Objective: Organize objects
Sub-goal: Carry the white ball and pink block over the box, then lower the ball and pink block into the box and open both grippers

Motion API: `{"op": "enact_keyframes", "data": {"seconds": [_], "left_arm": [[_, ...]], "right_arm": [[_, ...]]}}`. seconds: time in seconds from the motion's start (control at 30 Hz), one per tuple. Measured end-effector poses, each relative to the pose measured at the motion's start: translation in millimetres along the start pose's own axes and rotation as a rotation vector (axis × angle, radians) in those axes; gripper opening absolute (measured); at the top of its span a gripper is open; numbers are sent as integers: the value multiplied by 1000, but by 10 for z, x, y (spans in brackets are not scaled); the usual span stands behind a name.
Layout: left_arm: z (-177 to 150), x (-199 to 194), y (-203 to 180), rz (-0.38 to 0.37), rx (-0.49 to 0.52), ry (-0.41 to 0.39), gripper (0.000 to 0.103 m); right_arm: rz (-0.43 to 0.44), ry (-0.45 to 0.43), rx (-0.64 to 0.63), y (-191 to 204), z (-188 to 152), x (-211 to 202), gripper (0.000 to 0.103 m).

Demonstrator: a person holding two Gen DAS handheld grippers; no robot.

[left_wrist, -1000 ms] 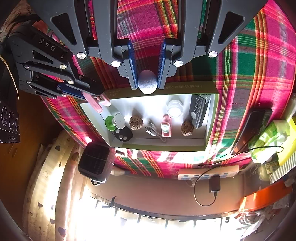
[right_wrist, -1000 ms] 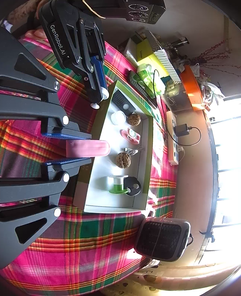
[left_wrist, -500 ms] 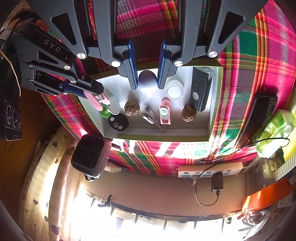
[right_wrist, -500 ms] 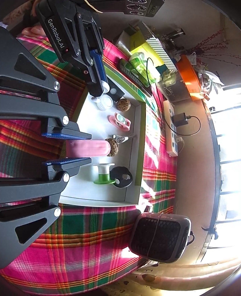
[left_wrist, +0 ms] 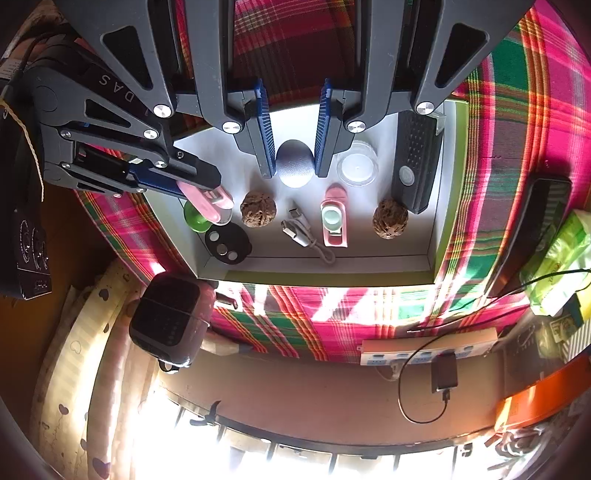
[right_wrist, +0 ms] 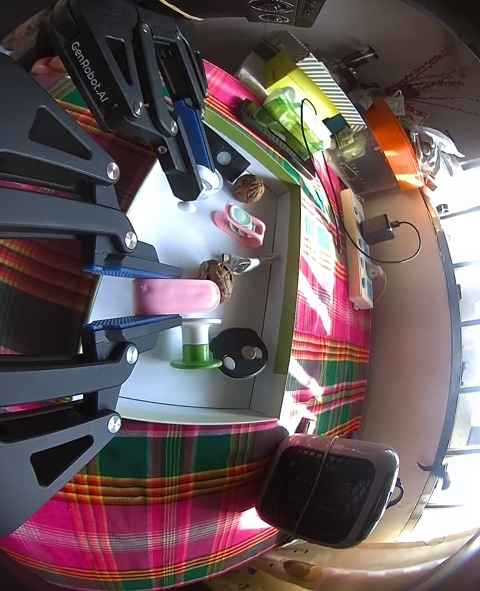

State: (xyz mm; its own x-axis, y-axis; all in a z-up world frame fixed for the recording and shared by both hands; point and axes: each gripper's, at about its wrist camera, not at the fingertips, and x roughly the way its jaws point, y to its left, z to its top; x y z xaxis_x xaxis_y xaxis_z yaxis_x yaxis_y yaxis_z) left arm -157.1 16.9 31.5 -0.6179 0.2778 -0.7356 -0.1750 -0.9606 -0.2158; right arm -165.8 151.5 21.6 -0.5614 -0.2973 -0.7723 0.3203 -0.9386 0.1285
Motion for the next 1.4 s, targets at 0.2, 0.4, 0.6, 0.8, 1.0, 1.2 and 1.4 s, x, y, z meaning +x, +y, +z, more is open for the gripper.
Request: {"op": "enact_keyframes", "data": {"seconds": [0.2, 0.4, 0.6, 0.8, 1.0, 1.2, 1.4], "left_arm": [[27, 68, -11, 1, 6, 14, 20], [49, 134, -26, -1, 11, 28, 20], [50, 216, -31, 3, 13, 45, 20], [50, 269, -27, 8, 11, 55, 20], [45, 290, -14, 13, 8, 59, 20], [47, 301, -13, 15, 9, 61, 20], [46, 302, -14, 16, 10, 62, 20]], "right_arm": [[13, 26, 13, -56, 25, 86, 19], [12, 44, 2, -66, 43, 143, 19], [-8, 50, -15, -54, 57, 171, 19], [-16, 58, -28, -34, 60, 196, 19], [-17, 62, -35, -23, 53, 201, 19], [-17, 64, -33, -19, 46, 211, 19], [-18, 64, -29, -23, 48, 210, 19]]}}
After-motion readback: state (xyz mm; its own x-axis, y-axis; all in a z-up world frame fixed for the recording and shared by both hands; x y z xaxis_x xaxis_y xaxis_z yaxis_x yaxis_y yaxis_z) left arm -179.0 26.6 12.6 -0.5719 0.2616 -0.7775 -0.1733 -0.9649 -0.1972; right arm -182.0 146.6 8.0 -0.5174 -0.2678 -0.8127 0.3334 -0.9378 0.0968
